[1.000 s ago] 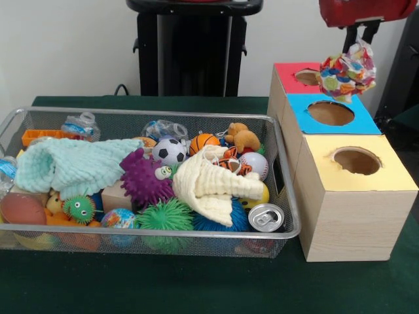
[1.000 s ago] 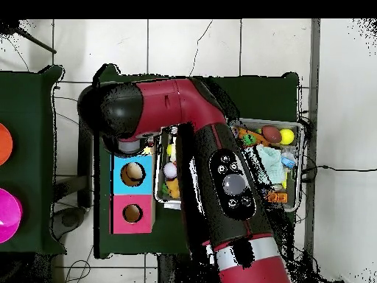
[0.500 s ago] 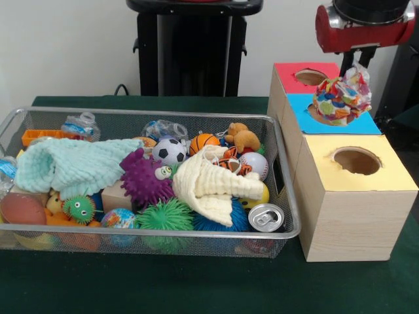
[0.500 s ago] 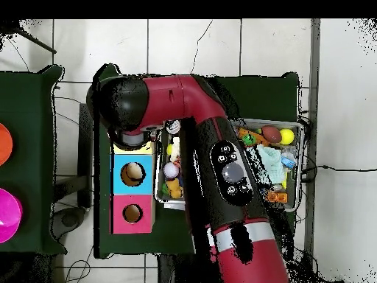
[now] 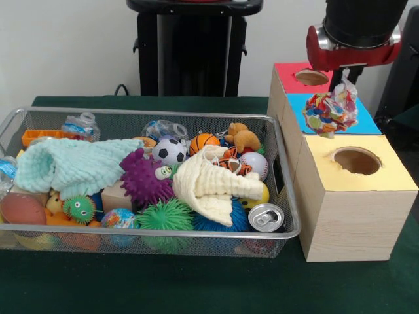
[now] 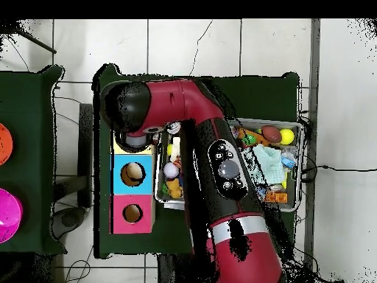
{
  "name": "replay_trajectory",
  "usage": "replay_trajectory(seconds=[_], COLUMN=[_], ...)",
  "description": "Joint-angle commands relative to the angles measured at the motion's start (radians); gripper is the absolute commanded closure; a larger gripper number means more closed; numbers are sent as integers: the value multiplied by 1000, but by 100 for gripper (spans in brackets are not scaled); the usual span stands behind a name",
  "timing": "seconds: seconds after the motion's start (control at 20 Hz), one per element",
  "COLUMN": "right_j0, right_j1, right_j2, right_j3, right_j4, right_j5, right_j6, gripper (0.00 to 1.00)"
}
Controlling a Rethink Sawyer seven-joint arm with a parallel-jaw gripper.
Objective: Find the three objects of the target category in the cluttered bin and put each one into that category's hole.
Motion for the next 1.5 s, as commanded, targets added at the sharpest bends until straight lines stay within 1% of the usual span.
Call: replay_trajectory(seconds=[0.05, 0.4, 0.7, 1.1, 1.5], right_j0=[29, 51, 64, 67, 76], right_j1=[62, 108, 130, 142, 149], right_j2=[-43, -46, -63, -76, -86], right_j3=[-49, -124, -141, -133, -144], right_j4=[16, 37, 32, 33, 32], right_j5=[-49, -30, -54, -79, -77], right_j6=[188, 189, 181, 165, 161], gripper=[100, 100, 100, 100, 100])
